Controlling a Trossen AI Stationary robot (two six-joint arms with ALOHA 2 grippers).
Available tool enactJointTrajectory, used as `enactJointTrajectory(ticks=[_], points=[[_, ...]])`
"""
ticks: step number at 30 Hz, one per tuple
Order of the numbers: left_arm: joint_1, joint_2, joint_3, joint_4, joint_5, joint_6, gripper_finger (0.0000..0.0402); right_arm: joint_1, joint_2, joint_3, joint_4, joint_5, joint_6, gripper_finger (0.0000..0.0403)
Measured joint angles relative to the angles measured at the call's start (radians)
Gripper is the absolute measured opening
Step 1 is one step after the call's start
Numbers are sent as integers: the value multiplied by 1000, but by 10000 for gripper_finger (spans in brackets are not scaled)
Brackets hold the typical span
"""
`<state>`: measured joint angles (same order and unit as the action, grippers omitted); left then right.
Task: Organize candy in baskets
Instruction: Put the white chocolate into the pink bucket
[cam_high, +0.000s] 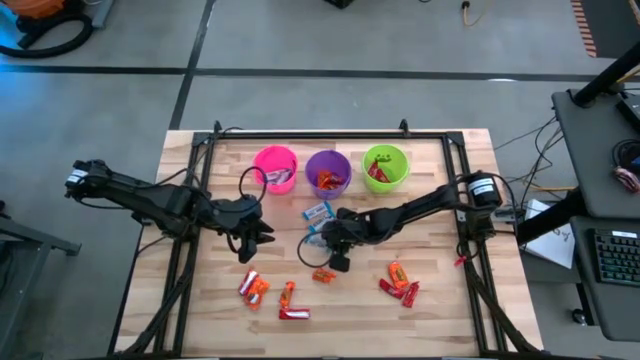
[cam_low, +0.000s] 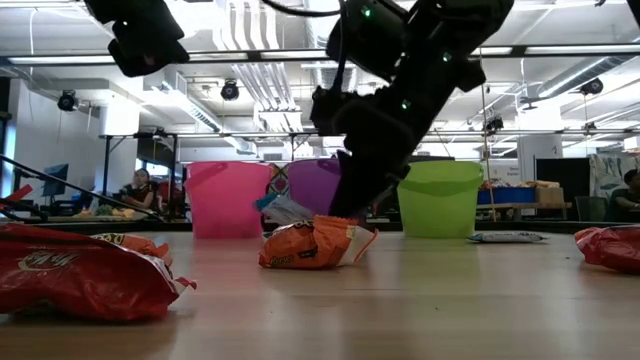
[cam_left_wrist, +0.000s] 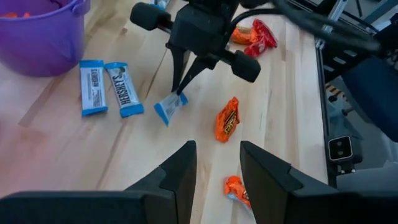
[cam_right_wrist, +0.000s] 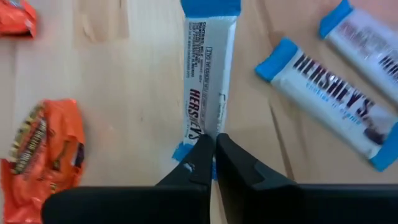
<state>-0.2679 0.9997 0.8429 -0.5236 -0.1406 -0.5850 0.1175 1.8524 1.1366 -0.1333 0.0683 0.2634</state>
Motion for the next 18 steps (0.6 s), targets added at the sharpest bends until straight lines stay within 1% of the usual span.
enactJointTrajectory(ticks=[5,9,12,18], points=[[0,11,0,1,0,27,107,0,-31,0,1,18,-19,8],[1,15,-3,16,0,42,107,2,-62,1,-11,66,-44,8],[1,17,-4,28,0,45,107,2,-85,2,-20,62,-62,8],[1,17,-31,84,0,43,107,1,-93,0,-33,55,-79,9]])
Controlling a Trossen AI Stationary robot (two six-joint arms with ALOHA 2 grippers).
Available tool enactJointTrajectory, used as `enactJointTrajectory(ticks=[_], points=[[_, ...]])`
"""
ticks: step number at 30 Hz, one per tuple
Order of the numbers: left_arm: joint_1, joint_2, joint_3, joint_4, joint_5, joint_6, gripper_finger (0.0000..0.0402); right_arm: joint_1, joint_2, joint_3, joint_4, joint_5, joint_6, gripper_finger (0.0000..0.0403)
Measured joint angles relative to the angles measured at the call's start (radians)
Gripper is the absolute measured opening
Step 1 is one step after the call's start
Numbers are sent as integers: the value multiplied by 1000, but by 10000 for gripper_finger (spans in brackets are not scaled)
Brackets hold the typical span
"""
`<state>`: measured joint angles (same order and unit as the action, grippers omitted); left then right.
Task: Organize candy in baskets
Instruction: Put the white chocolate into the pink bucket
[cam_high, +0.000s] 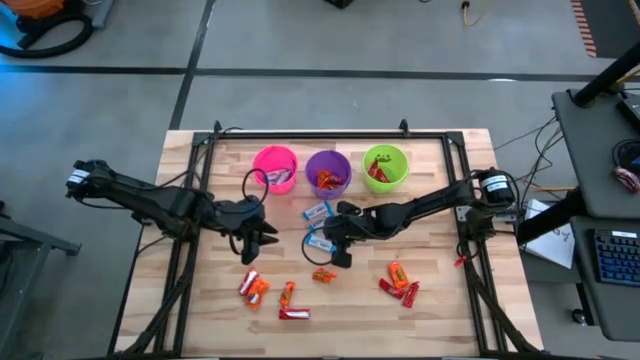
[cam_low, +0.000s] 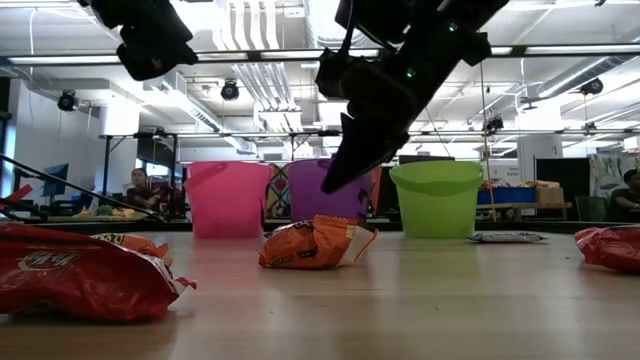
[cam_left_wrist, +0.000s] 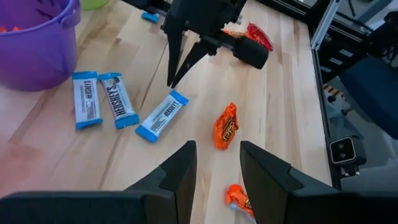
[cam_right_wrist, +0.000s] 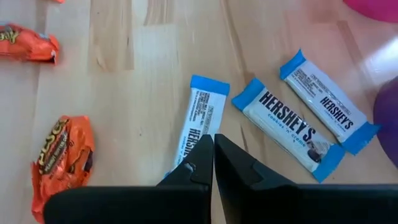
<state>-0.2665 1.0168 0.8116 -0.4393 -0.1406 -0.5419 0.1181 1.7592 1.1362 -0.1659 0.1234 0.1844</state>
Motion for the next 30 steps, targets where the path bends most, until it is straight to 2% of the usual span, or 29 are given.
enactJointTrajectory(ticks=[7,19,26,30], points=[[0,0,-63,81,0,-48,107,2,2,-1,-7,0,-12,30],[0,0,-54,81,11,-70,107,12,-36,-2,-94,9,38,144],[-1,-4,-53,101,28,-95,107,84,11,-14,48,11,17,188],[-1,-11,-53,108,52,-105,107,128,74,-15,123,77,5,190]])
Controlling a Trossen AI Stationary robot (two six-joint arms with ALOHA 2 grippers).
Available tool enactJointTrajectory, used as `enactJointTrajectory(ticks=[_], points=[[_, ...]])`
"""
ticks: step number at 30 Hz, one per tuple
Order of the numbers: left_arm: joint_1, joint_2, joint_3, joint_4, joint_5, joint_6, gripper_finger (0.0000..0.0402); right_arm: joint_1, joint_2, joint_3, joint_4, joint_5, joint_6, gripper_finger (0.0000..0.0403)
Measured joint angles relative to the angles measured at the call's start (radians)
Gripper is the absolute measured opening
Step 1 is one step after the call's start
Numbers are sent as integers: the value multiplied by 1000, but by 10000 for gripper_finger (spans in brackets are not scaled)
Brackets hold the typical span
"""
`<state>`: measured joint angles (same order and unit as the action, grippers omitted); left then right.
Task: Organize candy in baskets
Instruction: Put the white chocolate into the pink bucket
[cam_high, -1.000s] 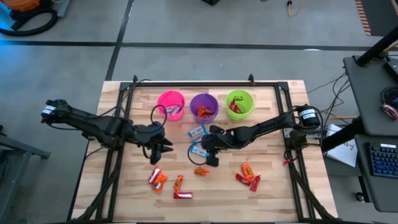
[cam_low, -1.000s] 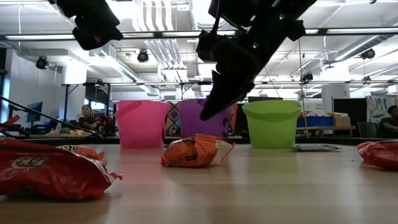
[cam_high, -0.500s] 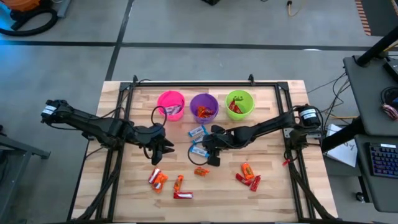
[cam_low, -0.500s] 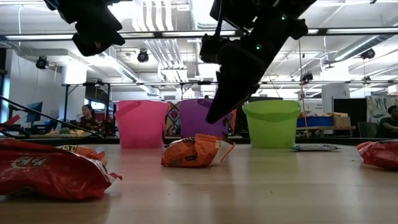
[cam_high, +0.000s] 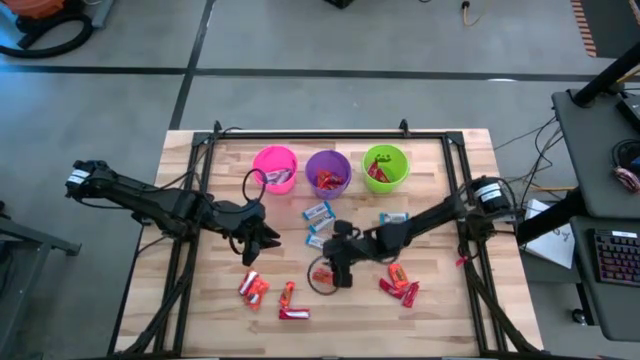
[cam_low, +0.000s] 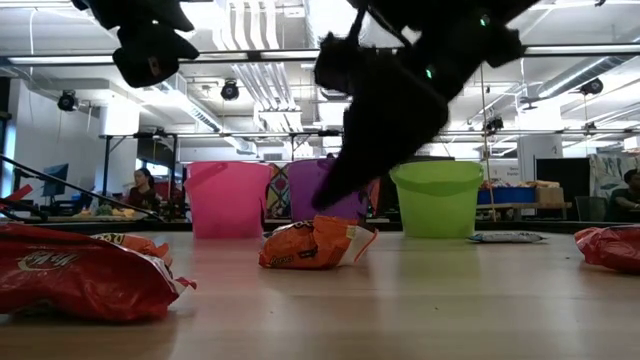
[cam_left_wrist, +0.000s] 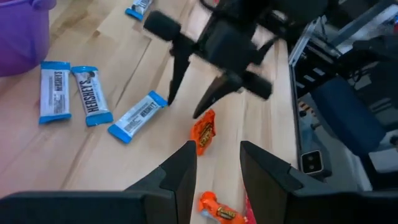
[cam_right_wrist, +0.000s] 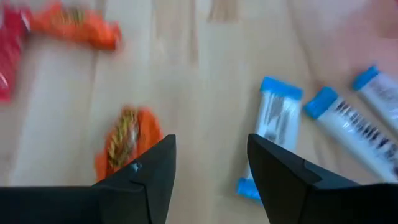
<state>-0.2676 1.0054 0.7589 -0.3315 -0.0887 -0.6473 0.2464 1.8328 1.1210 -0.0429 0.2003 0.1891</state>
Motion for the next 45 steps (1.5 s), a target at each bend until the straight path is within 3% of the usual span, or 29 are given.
enactJointTrajectory(ticks=[4,8,12,18,23,27,31,38,45], points=[[0,-2,0,2,0,-26,107,-1,8,0,-124,-101,-8,191],[-1,-4,0,2,26,-28,107,43,-80,2,-370,-187,-11,191],[-1,-4,0,2,59,-27,107,87,-174,2,-446,-228,3,191],[-1,-4,0,1,79,-25,107,122,-230,-11,-346,39,2,191],[-1,-2,0,1,75,3,107,89,-171,-89,-62,271,-45,191],[-1,1,0,2,72,18,107,22,-82,-166,243,271,13,191],[-1,1,0,2,71,21,107,0,2,-187,412,271,60,191],[-1,3,0,2,71,21,107,1,120,-141,410,264,146,191],[-1,3,0,2,71,27,107,1,165,-93,287,265,275,190]])
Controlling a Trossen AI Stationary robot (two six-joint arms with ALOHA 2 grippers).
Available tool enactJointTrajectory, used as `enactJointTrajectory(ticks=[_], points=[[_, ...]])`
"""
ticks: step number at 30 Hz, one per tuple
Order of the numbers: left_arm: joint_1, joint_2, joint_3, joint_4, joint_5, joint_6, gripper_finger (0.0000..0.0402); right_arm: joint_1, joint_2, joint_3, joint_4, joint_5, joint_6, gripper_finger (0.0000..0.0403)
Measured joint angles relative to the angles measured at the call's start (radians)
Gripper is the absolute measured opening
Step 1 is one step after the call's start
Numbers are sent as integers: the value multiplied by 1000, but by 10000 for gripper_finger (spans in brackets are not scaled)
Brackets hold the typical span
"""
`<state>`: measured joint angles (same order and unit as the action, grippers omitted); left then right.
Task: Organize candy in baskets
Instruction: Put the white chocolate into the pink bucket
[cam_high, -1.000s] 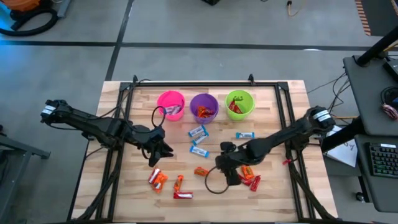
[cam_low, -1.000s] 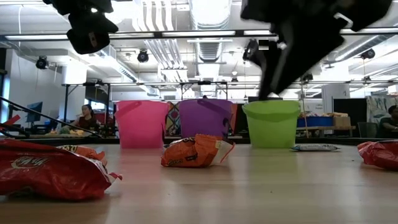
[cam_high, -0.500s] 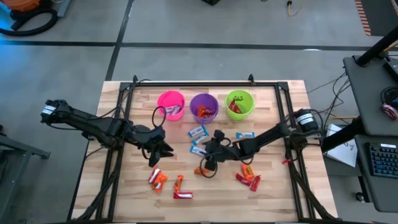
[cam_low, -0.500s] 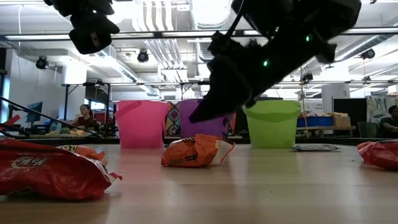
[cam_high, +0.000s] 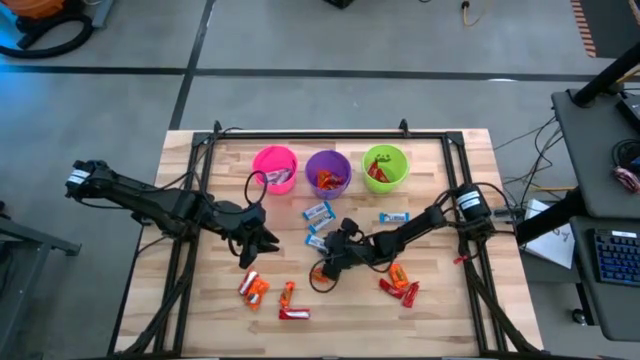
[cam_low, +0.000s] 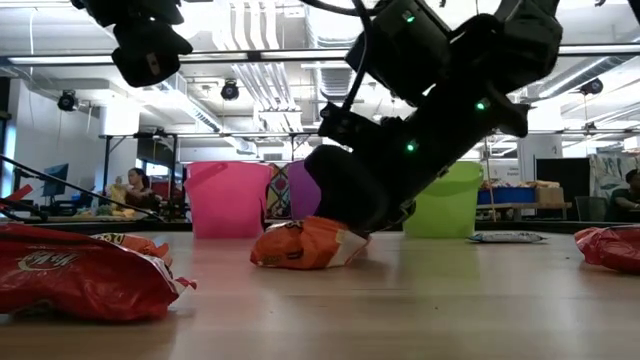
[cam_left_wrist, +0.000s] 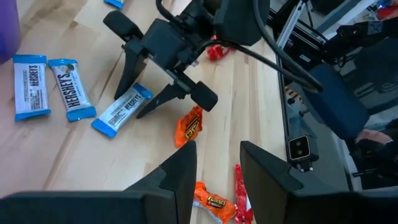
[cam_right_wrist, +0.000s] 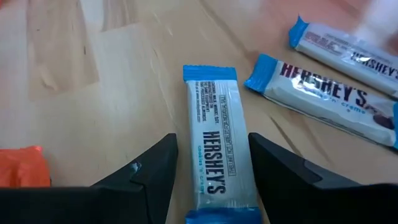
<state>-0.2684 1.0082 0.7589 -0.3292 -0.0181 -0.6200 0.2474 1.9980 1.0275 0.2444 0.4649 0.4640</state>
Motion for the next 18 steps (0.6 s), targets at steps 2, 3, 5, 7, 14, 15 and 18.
enactJointTrajectory(ticks=[2,3,5,7,14,15,18], points=[[2,0,0,1,0,8,107,-4,4,3,-15,-43,1,183],[2,0,0,0,0,9,107,-7,4,3,-19,-71,1,175],[2,0,0,1,0,9,107,-9,5,2,-25,-119,8,150],[2,0,0,7,0,7,107,-10,0,2,-27,-145,19,117],[2,-1,0,67,1,3,107,-12,-50,-1,-51,-205,26,88],[2,-1,0,71,2,4,107,-15,-60,-2,-57,-212,26,85],[4,-1,0,71,25,-17,107,-23,-97,-5,-75,-217,14,51]])
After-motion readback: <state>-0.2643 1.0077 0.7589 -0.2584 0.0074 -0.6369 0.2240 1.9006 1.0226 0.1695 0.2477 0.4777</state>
